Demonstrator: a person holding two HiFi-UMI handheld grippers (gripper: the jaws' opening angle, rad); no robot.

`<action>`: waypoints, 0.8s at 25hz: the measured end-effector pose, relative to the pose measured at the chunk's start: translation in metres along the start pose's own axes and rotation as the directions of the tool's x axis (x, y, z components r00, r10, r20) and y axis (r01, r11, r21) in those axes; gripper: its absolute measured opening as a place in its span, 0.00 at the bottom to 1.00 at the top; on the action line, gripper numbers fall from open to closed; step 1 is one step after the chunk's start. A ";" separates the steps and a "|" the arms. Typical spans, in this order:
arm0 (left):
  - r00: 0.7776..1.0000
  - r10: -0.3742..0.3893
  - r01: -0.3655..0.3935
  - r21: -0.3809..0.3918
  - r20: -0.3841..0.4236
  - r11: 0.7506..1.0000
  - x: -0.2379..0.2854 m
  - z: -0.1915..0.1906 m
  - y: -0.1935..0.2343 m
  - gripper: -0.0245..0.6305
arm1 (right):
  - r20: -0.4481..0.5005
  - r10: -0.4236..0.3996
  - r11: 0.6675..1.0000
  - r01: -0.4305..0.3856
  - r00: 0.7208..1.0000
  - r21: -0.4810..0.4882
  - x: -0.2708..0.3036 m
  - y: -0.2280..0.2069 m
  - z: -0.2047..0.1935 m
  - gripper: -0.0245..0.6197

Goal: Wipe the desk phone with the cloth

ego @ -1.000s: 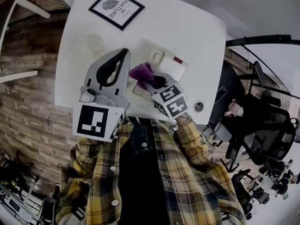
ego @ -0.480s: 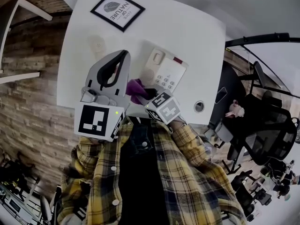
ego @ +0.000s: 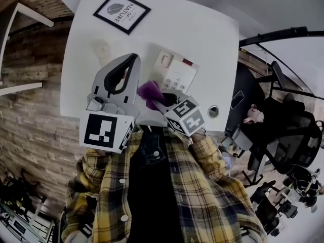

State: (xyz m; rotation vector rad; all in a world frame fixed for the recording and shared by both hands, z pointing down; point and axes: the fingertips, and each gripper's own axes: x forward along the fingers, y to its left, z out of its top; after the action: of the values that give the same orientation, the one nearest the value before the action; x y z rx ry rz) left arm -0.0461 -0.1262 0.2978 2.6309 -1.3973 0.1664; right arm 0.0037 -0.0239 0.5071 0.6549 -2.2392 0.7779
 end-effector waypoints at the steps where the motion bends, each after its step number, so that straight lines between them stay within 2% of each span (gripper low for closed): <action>1: 1.000 -0.004 0.004 0.000 0.001 1.000 0.001 0.001 -0.002 0.06 | 0.034 -0.023 1.000 0.023 0.999 -0.005 -0.010 -0.007 0.008 0.14; 6: 0.999 -0.031 0.031 0.012 0.010 0.999 0.007 0.005 -0.014 0.06 | 0.195 -0.170 0.984 0.177 0.966 -0.017 -0.061 -0.057 0.052 0.14; 11: 0.999 -0.034 0.034 0.006 -0.005 0.999 0.007 0.003 -0.020 0.06 | 0.277 -0.304 0.949 0.316 0.911 0.001 -0.084 -0.112 0.075 0.14; 13: 0.999 -0.031 0.031 -0.002 -0.020 1.000 0.007 0.002 -0.021 0.06 | 0.278 -0.332 0.938 0.346 0.901 -0.001 -0.079 -0.128 0.077 0.14; 18: 0.999 -0.019 0.019 -0.005 -0.027 1.000 0.004 0.000 -0.016 0.06 | 0.171 -0.355 0.922 0.374 0.919 -0.096 -0.049 -0.139 0.062 0.14; 20: 1.000 -0.014 0.014 -0.001 -0.019 1.000 0.003 0.000 -0.013 0.06 | 0.170 -0.358 0.916 0.381 0.918 -0.128 -0.043 -0.137 0.058 0.14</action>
State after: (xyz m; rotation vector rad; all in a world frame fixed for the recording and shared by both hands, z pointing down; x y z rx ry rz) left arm -0.0337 -0.1217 0.2968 2.6310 -1.3727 0.1886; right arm 0.0931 -0.1481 0.4886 1.0458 -2.1783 0.3674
